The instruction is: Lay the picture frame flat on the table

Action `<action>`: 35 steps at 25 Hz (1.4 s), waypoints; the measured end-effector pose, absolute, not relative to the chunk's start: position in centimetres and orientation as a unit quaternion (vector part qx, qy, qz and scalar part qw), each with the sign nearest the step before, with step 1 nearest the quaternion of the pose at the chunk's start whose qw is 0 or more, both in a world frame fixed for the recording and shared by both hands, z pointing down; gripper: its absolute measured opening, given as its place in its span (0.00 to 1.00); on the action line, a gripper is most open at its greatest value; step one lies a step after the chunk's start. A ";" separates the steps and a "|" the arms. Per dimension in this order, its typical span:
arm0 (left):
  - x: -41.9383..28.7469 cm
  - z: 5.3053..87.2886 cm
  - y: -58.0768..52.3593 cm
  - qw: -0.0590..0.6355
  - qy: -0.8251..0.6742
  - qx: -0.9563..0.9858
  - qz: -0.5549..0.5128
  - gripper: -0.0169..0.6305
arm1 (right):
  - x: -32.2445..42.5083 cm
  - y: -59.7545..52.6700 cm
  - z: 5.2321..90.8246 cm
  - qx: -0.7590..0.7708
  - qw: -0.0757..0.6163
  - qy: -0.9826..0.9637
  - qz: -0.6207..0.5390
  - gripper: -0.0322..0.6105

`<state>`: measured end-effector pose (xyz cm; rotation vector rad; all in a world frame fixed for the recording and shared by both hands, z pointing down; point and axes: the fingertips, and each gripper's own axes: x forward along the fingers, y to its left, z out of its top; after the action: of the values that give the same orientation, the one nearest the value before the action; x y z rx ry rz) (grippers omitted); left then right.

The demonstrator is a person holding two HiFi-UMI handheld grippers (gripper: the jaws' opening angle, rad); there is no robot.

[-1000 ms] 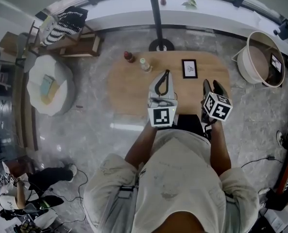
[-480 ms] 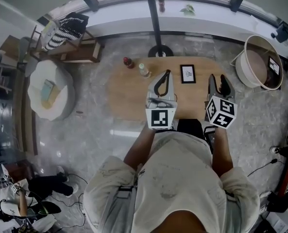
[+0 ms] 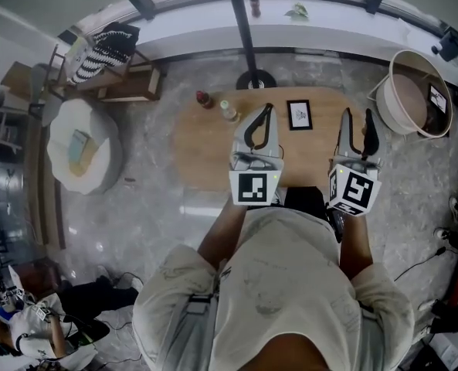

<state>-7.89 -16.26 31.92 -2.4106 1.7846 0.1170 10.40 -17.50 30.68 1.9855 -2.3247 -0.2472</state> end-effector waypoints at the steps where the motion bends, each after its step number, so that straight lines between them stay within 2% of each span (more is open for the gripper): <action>1: -7.9 31.4 -16.3 0.077 0.592 -0.801 0.042 0.03 | 10.5 -17.2 29.8 0.650 0.026 -0.752 -0.101 0.33; 7: -8.4 29.5 -16.1 0.093 0.593 -0.797 0.068 0.03 | 10.4 -15.6 26.7 0.653 -0.024 -0.738 -0.170 0.31; 16: -8.9 29.5 -16.7 0.092 0.600 -0.792 0.065 0.03 | 9.9 -16.7 26.8 0.646 -0.011 -0.745 -0.167 0.28; 19: -8.8 29.7 -16.8 0.098 0.601 -0.791 0.060 0.03 | 10.1 -16.9 27.1 0.650 -0.009 -0.742 -0.164 0.19; 24: -8.0 29.8 -16.7 0.123 0.593 -0.795 0.040 0.03 | 10.6 -17.0 27.9 0.652 -0.005 -0.742 -0.154 0.17; 35: -6.2 29.1 -16.4 0.131 0.587 -0.797 0.057 0.03 | 12.0 -16.5 27.7 0.658 -0.010 -0.737 -0.156 0.10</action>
<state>-6.16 -16.40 29.11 -2.3145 1.7049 0.1660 11.96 -16.52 27.73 2.0794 -2.3307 -0.4935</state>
